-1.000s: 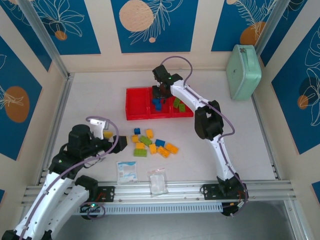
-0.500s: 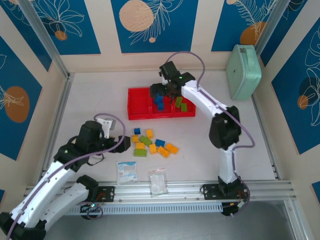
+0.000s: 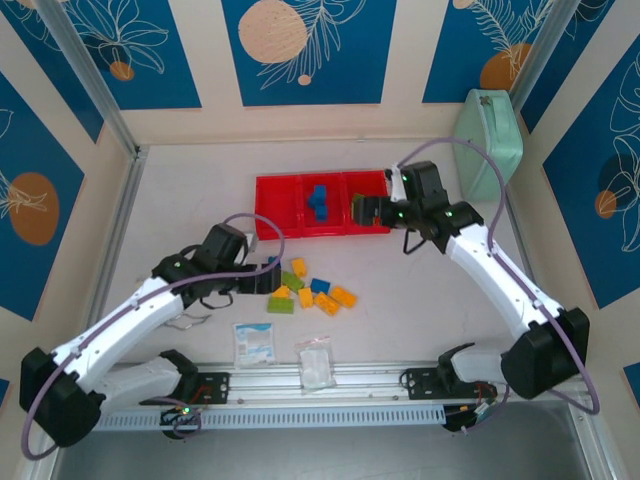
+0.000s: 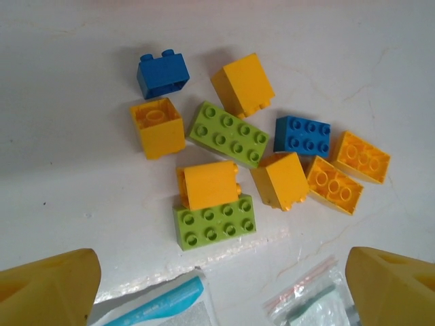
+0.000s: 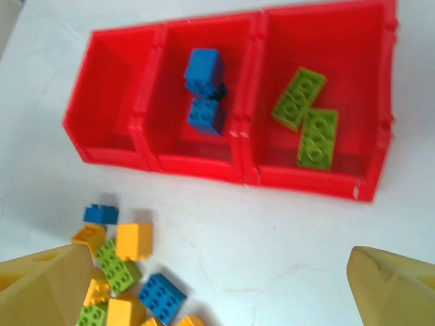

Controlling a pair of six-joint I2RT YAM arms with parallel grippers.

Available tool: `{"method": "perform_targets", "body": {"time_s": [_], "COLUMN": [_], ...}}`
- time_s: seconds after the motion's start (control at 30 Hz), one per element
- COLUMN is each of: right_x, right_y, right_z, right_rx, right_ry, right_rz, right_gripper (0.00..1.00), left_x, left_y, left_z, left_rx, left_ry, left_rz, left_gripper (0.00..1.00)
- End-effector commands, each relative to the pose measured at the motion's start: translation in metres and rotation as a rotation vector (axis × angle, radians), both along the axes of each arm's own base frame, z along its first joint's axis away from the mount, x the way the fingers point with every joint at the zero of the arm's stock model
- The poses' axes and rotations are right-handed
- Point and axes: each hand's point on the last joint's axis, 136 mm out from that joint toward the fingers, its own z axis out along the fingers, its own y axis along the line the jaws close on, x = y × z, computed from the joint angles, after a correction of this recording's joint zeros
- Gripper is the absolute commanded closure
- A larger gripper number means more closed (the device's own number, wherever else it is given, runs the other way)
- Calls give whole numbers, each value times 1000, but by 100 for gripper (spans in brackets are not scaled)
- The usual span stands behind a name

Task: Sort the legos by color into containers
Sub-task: Pick up the lego from the center of the table.

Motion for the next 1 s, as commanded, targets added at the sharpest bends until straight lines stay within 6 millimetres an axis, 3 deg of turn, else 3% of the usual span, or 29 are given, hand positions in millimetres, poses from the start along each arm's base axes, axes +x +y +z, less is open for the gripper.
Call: {"method": "perform_targets", "body": {"time_s": [0.0, 0.17, 0.33, 0.63, 0.97], "right_x": [-15, -34, -48, -69, -82], "right_y": [-12, -32, -40, -52, -54], "right_z": [-16, -43, -61, -69, -79], "right_rx": [56, 81, 96, 125, 137], "right_ry": [34, 81, 103, 82, 77], "right_rz": [-10, -67, -89, -110, -112], "right_gripper": [4, 5, 5, 5, 5], "left_x": [15, 38, 54, 68, 84], "left_y": [-5, -20, -42, -60, -83], "left_z": [-3, -17, -35, -67, -85], "left_rx": [56, 97, 104, 201, 229], "left_ry": [6, 46, 122, 223, 274], "left_rz": [18, 23, 35, 50, 30], "left_gripper": [11, 16, 22, 31, 37]}}
